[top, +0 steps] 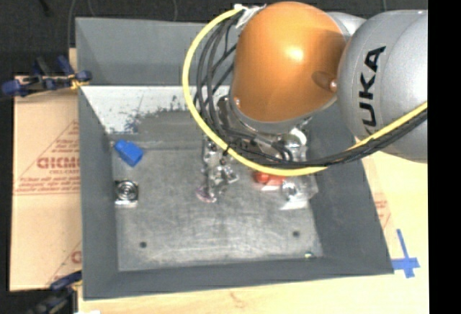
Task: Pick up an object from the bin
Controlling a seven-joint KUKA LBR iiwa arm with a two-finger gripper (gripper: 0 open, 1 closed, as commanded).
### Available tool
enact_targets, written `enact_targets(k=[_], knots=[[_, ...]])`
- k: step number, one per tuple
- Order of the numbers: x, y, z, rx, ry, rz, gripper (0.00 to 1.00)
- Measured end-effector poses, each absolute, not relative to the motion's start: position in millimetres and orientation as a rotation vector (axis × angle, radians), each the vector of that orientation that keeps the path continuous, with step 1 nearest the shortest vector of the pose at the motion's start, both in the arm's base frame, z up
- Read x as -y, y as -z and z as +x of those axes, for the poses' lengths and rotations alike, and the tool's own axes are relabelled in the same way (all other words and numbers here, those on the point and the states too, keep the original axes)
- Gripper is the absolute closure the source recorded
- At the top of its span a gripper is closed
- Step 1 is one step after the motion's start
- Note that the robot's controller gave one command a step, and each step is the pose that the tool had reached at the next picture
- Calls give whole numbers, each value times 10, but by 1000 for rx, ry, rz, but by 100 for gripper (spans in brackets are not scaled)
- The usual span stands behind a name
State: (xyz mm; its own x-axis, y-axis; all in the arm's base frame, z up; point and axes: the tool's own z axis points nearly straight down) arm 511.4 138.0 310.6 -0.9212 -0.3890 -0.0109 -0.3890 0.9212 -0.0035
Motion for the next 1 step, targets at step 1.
enact_targets(k=[1], knots=[[-1629,-3671,5036,-2865,1,-1266,100]])
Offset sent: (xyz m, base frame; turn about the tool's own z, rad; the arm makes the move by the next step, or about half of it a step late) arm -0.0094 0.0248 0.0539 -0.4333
